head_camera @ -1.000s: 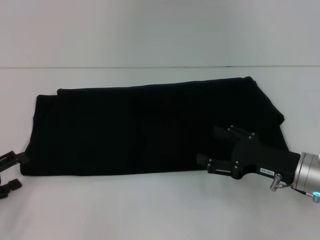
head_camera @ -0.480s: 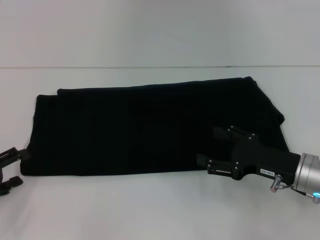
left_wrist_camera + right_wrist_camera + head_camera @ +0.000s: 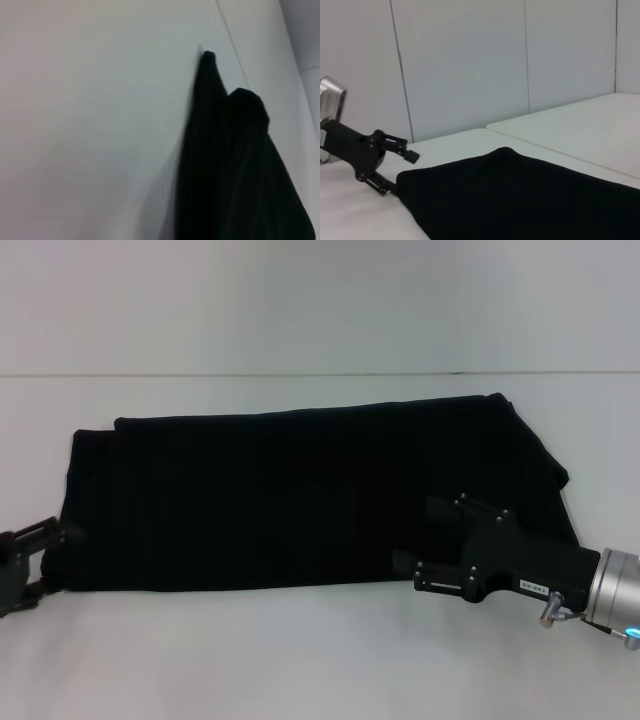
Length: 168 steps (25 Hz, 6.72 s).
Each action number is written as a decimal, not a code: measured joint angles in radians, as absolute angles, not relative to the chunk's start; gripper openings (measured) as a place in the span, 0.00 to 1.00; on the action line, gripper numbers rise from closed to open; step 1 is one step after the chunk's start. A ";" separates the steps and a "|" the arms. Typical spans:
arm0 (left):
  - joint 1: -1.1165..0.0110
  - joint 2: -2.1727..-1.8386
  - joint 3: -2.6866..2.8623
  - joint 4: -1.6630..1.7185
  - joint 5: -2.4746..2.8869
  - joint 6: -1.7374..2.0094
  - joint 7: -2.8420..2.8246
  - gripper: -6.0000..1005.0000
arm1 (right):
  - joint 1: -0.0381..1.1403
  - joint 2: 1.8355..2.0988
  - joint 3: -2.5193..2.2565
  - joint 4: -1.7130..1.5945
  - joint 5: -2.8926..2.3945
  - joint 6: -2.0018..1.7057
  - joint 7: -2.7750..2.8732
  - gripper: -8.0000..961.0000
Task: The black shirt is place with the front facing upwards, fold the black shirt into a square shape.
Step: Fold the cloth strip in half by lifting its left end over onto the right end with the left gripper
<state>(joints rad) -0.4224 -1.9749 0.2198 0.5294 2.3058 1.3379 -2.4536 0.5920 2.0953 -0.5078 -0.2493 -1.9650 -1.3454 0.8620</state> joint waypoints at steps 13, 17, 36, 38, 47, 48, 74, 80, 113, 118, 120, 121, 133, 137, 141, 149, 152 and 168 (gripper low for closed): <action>-0.472 -1.974 0.295 0.533 2.306 1.311 -2.472 0.88 | 0.593 2.095 -0.506 -0.245 -1.964 -1.345 0.862 0.97; -0.489 -1.960 0.399 0.548 2.307 1.318 -2.516 0.87 | 0.595 2.095 -0.506 -0.245 -1.962 -1.348 0.862 0.97; -0.489 -1.975 0.410 0.595 2.307 1.302 -2.510 0.17 | 0.597 2.095 -0.511 -0.245 -1.962 -1.347 0.865 0.97; -0.489 -1.975 0.410 0.597 2.307 1.300 -2.510 0.14 | 0.598 2.095 -0.514 -0.245 -1.963 -1.347 0.865 0.97; -0.490 -1.975 0.403 0.601 2.299 1.282 -2.501 0.06 | 0.593 2.093 -0.540 -0.248 -1.970 -1.343 0.865 0.97; -0.490 -1.974 0.402 0.602 2.298 1.278 -2.499 0.07 | 0.592 2.092 -0.549 -0.249 -1.971 -1.340 0.865 0.97; -0.498 -1.847 0.265 0.657 2.303 1.230 -2.487 0.05 | 0.577 2.092 -0.594 -0.251 -1.966 -1.307 0.816 0.97; -0.534 -1.846 0.265 0.657 2.278 1.315 -2.488 0.05 | 0.556 2.091 -0.579 -0.252 -1.965 -1.307 0.816 0.97; -0.830 -2.168 0.755 0.327 1.994 1.259 -2.252 0.05 | 0.523 2.097 -0.446 -0.224 -1.963 -1.218 0.816 0.97; -0.828 -2.165 0.758 0.350 1.988 1.290 -2.250 0.05 | 0.594 2.098 -0.442 -0.189 -1.962 -1.108 0.815 0.97; -0.827 -2.165 0.758 0.359 1.988 1.307 -2.249 0.05 | 0.621 2.098 -0.441 -0.174 -1.962 -1.070 0.815 0.97; -0.826 -2.165 0.758 0.364 1.987 1.318 -2.249 0.05 | 0.638 2.099 -0.441 -0.164 -1.962 -1.050 0.813 0.97; -0.812 -2.166 0.756 0.381 1.985 1.400 -2.233 0.05 | 0.757 2.102 -0.437 -0.111 -1.885 -0.912 0.808 0.97; -0.803 -2.166 0.759 0.381 1.990 1.431 -2.226 0.05 | 0.762 2.102 -0.437 -0.113 -1.811 -0.909 0.808 0.97; -0.783 -2.165 0.765 0.376 1.993 1.445 -2.225 0.05 | 0.754 2.101 -0.437 -0.119 -1.766 -0.910 0.808 0.97; -0.783 -2.168 0.849 0.335 1.994 1.390 -2.223 0.05 | 0.733 2.097 -0.437 -0.124 -1.718 -0.908 0.806 0.97; -0.788 -2.171 0.859 0.316 1.990 1.343 -2.223 0.06 | 0.721 2.096 -0.432 -0.128 -1.717 -0.903 0.806 0.97; -0.784 -2.174 0.857 0.280 1.916 1.280 -2.161 0.08 | 0.617 2.091 -0.210 -0.153 -1.650 -1.000 0.807 0.97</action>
